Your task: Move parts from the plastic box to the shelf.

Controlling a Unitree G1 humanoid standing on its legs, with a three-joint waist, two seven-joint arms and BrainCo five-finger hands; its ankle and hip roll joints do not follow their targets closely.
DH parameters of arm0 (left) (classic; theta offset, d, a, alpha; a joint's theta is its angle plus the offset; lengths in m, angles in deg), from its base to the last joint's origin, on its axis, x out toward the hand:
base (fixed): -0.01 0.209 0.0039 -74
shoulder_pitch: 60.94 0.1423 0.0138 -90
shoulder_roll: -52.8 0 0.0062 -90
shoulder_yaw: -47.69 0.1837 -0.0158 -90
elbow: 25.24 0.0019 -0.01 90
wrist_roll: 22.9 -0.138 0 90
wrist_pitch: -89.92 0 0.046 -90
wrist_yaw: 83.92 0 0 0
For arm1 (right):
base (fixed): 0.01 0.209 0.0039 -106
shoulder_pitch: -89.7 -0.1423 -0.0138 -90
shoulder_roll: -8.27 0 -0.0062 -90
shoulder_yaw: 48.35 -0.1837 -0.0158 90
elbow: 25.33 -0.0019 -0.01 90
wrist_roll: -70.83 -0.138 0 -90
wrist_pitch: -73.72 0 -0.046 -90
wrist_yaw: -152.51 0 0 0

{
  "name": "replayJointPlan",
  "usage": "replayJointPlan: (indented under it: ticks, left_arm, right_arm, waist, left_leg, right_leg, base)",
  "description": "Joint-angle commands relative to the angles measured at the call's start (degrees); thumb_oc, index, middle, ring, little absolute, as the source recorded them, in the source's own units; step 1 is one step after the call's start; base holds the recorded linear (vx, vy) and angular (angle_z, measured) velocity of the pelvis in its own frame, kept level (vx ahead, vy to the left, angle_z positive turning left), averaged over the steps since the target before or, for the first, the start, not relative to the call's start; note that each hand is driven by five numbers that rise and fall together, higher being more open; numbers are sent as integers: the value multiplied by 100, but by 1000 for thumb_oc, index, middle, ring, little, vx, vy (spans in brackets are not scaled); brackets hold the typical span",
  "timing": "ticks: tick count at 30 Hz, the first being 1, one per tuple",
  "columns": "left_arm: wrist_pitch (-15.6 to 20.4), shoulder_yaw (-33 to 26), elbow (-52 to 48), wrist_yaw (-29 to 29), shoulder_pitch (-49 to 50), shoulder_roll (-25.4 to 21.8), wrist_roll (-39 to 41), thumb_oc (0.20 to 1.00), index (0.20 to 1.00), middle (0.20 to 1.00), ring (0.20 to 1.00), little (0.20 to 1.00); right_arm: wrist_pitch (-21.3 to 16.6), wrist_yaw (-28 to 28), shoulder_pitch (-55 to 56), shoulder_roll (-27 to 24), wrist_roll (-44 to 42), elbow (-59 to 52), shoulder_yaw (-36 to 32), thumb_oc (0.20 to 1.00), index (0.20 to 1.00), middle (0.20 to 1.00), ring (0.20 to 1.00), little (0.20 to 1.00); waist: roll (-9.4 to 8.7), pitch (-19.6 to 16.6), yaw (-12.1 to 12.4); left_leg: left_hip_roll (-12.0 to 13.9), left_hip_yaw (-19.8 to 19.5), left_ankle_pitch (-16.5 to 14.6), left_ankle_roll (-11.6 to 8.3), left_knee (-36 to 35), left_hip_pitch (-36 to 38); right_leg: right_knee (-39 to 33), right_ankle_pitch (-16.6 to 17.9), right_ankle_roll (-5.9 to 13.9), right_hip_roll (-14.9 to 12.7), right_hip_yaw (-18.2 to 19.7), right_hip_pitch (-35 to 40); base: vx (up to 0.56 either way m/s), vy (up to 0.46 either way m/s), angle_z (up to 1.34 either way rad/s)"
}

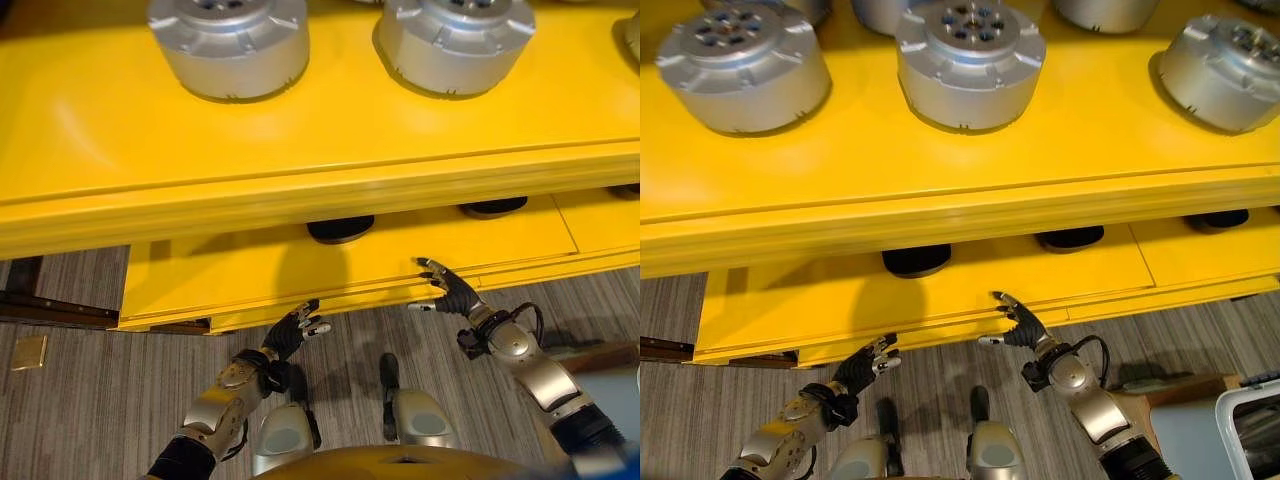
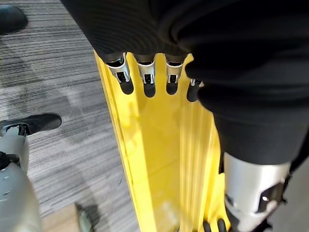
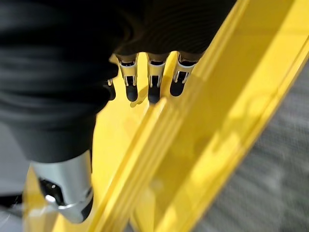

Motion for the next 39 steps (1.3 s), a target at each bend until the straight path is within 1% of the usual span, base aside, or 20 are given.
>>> replayJointPlan:
  ticks: [1,4,9,12,13,14,15,17,18,21,23,25,26,28,29,30,33,36,38,39]
  left_arm:
    - [-192,15,-120,-822,-149,-238,-526,1000,1000,1000,1000,1000]
    - [-272,188,48,-1129,-225,-312,-926,1000,1000,1000,1000,1000]
    - [-403,501,143,-1372,-527,-435,-1323,1000,1000,1000,1000,1000]
    - [-490,601,189,-1455,-651,-448,-1420,1000,1000,1000,1000,1000]
    - [-604,661,265,-1425,-694,-421,-1409,1000,1000,1000,1000,1000]
    - [-613,634,304,-1342,-659,-397,-1260,1000,1000,1000,1000,1000]
    - [-631,575,325,-1221,-582,-372,-1067,1000,1000,1000,1000,1000]
    - [-564,435,346,-1022,-382,-341,-1052,1000,1000,1000,1000,1000]
    - [-517,381,382,-974,-293,-347,-1046,1000,1000,1000,1000,1000]
    - [-422,246,514,-925,-138,-324,-1020,1000,1000,1000,1000,1000]
    - [-439,160,568,-847,-48,-273,-930,1000,1000,1000,1000,1000]
    - [-482,86,593,-640,30,-222,-561,1000,1000,1000,1000,1000]
    - [-492,-6,591,-516,74,-132,-236,1000,1000,1000,1000,1000]
    - [-436,-191,570,-311,175,4,199,1000,1000,1000,1000,1000]
    - [-420,-304,564,-203,263,85,241,1000,1000,1000,1000,1000]
    - [-418,-331,569,-189,281,105,223,1000,1000,1000,1000,1000]
    - [-313,-536,702,-385,320,318,44,1000,1000,1000,1000,1000]
    - [-272,-489,647,-389,350,377,-20,1000,1000,1000,1000,1000]
    - [-227,-470,676,-421,365,378,47,1000,1000,1000,1000,1000]
    - [-162,-430,692,-494,357,390,18,1000,1000,1000,1000,1000]
  right_arm:
    - [-53,942,42,-14,-1156,-141,115,1000,1000,1000,1000,1000]
    - [150,1046,113,155,-1681,-58,77,1000,1000,1000,1000,1000]
    - [103,792,224,648,-2174,177,-11,1000,1000,1000,1000,1000]
    - [56,577,325,828,-2340,251,-54,1000,1000,1000,1000,1000]
    - [34,387,373,1023,-2398,377,-98,1000,1000,1000,1000,1000]
    - [56,433,359,1103,-2459,435,-87,1000,1000,1000,1000,1000]
    - [68,506,345,1173,-2420,490,-65,1000,1000,1000,1000,1000]
    - [86,537,318,1303,-2242,474,-10,1000,1000,1000,1000,1000]
    - [104,489,319,1341,-2180,454,24,1000,1000,1000,1000,1000]
    - [68,342,279,1376,-2259,521,29,1000,1000,1000,1000,1000]
    - [213,382,266,1416,-2920,600,-5,1000,1000,1000,1000,1000]
    - [321,364,271,1513,-3580,695,-66,1000,1000,1000,1000,1000]
    - [343,392,255,1578,-3572,756,-121,1000,1000,1000,1000,1000]
    - [349,467,253,1633,-3390,824,-158,1000,1000,1000,1000,1000]
    - [366,471,261,1640,-3369,851,-168,1000,1000,1000,1000,1000]
    - [380,472,265,1638,-3363,854,-168,1000,1000,1000,1000,1000]
    - [216,66,426,1449,-3192,886,-420,1000,1000,1000,1000,1000]
    - [-19,-225,599,1259,-2936,941,-716,1000,1000,1000,1000,1000]
    - [-179,-479,728,1146,-2773,950,-880,1000,1000,1000,1000,1000]
    - [-349,-852,783,1055,-2627,965,-1046,1000,1000,1000,1000,1000]
  waist:
    - [-49,-107,120]
    - [-56,-159,76]
    - [-87,-113,-10]
    - [-105,-100,-49]
    - [-121,-98,-49]
    - [-130,-100,-15]
    - [-109,-105,31]
    - [-156,-128,121]
    - [-163,-148,148]
    - [-174,-229,248]
    - [-189,-273,335]
    - [-224,-322,403]
    - [-247,-363,454]
    - [-259,-390,552]
    - [-262,-400,591]
    - [-260,-403,596]
    - [-222,-499,461]
    - [-164,-506,242]
    - [-152,-506,100]
    - [-152,-502,-7]
  left_leg:
    - [186,50,-410,32,485,3]
    - [25,90,-548,161,544,108]
    - [-190,185,-739,416,704,117]
    - [-244,214,-788,479,723,102]
    - [-277,278,-819,510,684,140]
    - [-269,367,-814,504,634,196]
    - [-242,375,-942,487,578,313]
    - [-146,517,-891,458,412,393]
    - [-83,549,-836,451,342,394]
    - [102,689,-658,447,213,350]
    - [218,808,-580,432,214,300]
    - [318,920,-510,373,253,254]
    - [387,1043,-443,298,299,219]
    - [519,1221,-341,125,390,185]
    - [589,1253,-277,36,404,183]
    - [605,1254,-255,14,398,190]
    - [682,1228,-86,-157,206,263]
    - [792,1266,-25,-234,163,342]
    - [956,1313,69,-330,150,376]
    - [1103,1318,125,-395,192,360]
  right_leg:
    - [503,-107,485,-328,-124,-94]
    - [505,-50,573,-378,-97,-35]
    - [525,268,815,-583,31,-130]
    - [469,448,869,-688,94,-156]
    - [411,668,901,-801,68,-213]
    - [412,767,914,-852,-57,-261]
    - [405,764,981,-872,-197,-230]
    - [571,980,1018,-927,-444,-380]
    - [796,930,1018,-921,-493,-416]
    - [1400,548,924,-865,-734,-338]
    - [1662,311,832,-871,-941,-190]
    - [1651,72,773,-836,-1106,30]
    - [1442,-103,727,-784,-1294,261]
    - [1004,-195,657,-736,-1628,528]
    - [843,-191,638,-722,-1718,587]
    - [806,-183,632,-712,-1722,602]
    - [596,-297,572,-514,-1683,566]
    - [652,-412,378,-357,-1532,420]
    - [690,-470,265,-252,-1445,354]
    - [693,-499,183,-170,-1364,320]
  base:
    - [-3,148,4]
    - [-52,233,5]
    - [-95,222,4]
    - [-70,173,0]
    - [-82,191,-5]
    - [-41,220,-15]
    - [-21,116,-46]
    - [-105,37,-95]
    - [-152,-6,-98]
    - [-90,-36,-80]
    - [-68,-118,-38]
    - [-57,-214,-29]
    - [-51,-247,-39]
    - [-27,-306,-48]
    - [-2,-287,-105]
    - [15,-359,-126]
    - [19,-454,-69]
    - [35,-338,-44]
    - [55,-397,-32]
    - [40,-357,-51]
